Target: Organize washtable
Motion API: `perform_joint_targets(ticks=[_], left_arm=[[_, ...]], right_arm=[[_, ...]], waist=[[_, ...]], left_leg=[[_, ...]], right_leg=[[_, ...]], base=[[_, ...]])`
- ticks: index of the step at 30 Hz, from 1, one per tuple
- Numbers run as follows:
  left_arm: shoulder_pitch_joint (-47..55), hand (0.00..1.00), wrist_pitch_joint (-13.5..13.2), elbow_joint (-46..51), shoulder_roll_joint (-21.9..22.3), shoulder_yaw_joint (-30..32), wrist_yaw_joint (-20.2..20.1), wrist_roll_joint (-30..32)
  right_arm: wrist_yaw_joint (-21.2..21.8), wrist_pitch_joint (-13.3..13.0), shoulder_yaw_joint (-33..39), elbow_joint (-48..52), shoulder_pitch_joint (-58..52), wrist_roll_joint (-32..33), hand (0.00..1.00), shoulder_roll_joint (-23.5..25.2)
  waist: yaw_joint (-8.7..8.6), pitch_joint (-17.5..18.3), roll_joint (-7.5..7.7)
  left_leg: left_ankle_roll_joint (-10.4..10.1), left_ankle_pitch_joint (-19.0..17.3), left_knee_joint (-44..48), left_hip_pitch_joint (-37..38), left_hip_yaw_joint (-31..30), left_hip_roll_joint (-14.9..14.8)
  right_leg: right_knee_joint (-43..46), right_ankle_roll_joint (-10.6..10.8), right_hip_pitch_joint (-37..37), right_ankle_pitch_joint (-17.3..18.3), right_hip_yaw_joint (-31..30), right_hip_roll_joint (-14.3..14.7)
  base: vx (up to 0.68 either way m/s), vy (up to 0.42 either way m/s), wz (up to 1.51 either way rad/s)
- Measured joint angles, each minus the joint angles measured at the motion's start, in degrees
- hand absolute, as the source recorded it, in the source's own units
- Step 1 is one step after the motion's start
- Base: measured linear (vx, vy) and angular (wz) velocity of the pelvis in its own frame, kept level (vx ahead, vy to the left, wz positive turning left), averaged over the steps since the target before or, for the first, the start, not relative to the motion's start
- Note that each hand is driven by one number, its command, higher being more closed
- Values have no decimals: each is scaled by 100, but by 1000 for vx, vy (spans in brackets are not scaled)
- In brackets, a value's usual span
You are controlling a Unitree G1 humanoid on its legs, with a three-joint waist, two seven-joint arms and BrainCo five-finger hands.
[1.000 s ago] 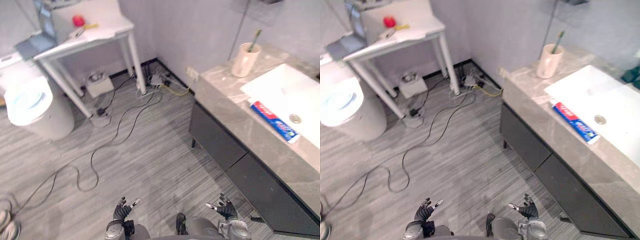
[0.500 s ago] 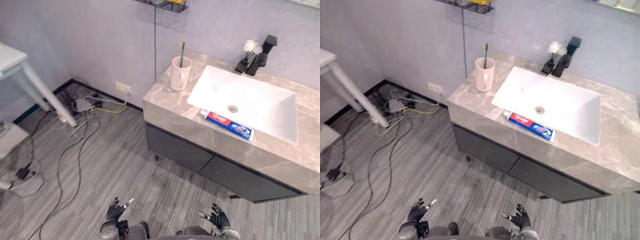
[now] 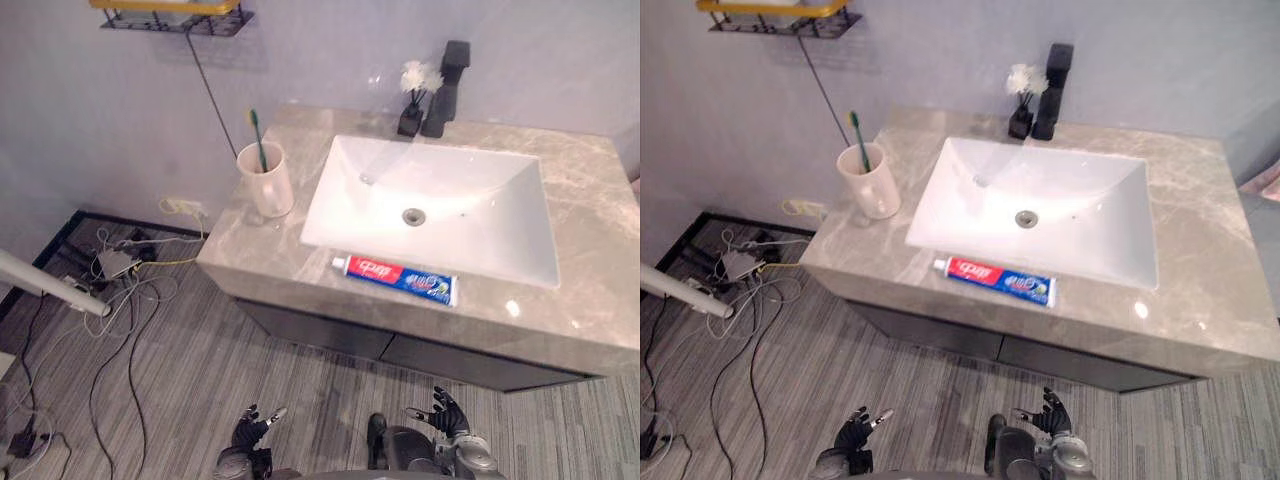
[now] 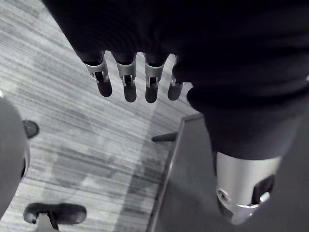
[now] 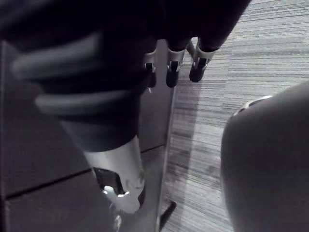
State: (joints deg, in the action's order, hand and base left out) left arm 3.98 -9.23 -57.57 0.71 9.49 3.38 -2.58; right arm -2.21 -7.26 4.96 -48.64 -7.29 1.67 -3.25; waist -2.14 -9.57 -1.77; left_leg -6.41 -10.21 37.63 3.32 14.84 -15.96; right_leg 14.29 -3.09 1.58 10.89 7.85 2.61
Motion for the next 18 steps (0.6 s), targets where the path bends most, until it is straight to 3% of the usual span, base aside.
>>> perform_joint_targets(ticks=[3,5,6,7,8,9,10,12,15,18], left_arm=[[-19,0,0,99,22,12,-2,-6],[-52,0,-7,134,17,11,2,-8],[-58,0,-18,132,15,1,4,-8],[-57,0,-22,128,25,-18,11,-8],[-51,0,-19,106,32,-47,20,-10],[-43,0,4,38,70,-40,33,-25],[-47,0,64,-138,-66,68,90,-73],[69,0,53,-147,-234,56,33,-64],[126,0,56,-152,-329,0,-12,-8],[161,0,88,-181,-326,-3,-22,-7]], right_arm=[[-5,0,130,-18,15,15,0,38],[-17,19,249,-68,12,21,0,71],[-22,21,341,-159,4,55,0,69],[-32,31,415,-289,-24,59,0,45],[-34,28,445,-321,-45,71,0,33],[-33,24,527,-349,-49,169,0,12],[-33,30,605,-424,-55,260,0,112],[-26,30,622,-442,-112,284,0,239],[-21,34,643,-597,-92,293,0,349],[-25,31,732,-626,-83,350,0,350]], waist=[[60,15,43],[142,15,93],[143,27,139],[141,54,127],[133,82,75],[135,125,-42],[117,212,77],[121,293,293],[149,369,403],[137,381,399]], left_leg=[[73,-228,299,-473,-51,161],[94,-453,-266,-616,-206,459],[46,-472,-888,-685,-514,752],[-2,-395,-1697,-635,-865,994],[-33,-159,-2092,-641,-992,1033],[153,304,-2393,-710,-1080,974],[169,277,-2477,-501,-953,1069],[259,334,-2760,-327,-819,1228],[348,391,-3021,-182,-727,1385],[421,437,-3187,-43,-672,1464]], right_leg=[[-247,-101,-254,-72,-423,4],[-284,-73,-347,-92,-742,-95],[-328,-29,-428,-109,-880,-220],[-382,82,-510,-113,-1033,-281],[-422,158,-551,-98,-1095,-259],[-474,231,-604,-70,-1181,-177],[-540,383,-690,-78,-1300,-297],[-580,434,-710,-48,-1342,-469],[-660,505,-734,-91,-1409,-608],[-664,506,-775,-91,-1429,-675]], base=[[205,1,-74],[261,110,-89],[271,200,-76],[219,201,-70],[221,224,-64],[228,238,-52],[212,222,-47],[162,174,-22],[92,129,-9],[31,76,-9]])
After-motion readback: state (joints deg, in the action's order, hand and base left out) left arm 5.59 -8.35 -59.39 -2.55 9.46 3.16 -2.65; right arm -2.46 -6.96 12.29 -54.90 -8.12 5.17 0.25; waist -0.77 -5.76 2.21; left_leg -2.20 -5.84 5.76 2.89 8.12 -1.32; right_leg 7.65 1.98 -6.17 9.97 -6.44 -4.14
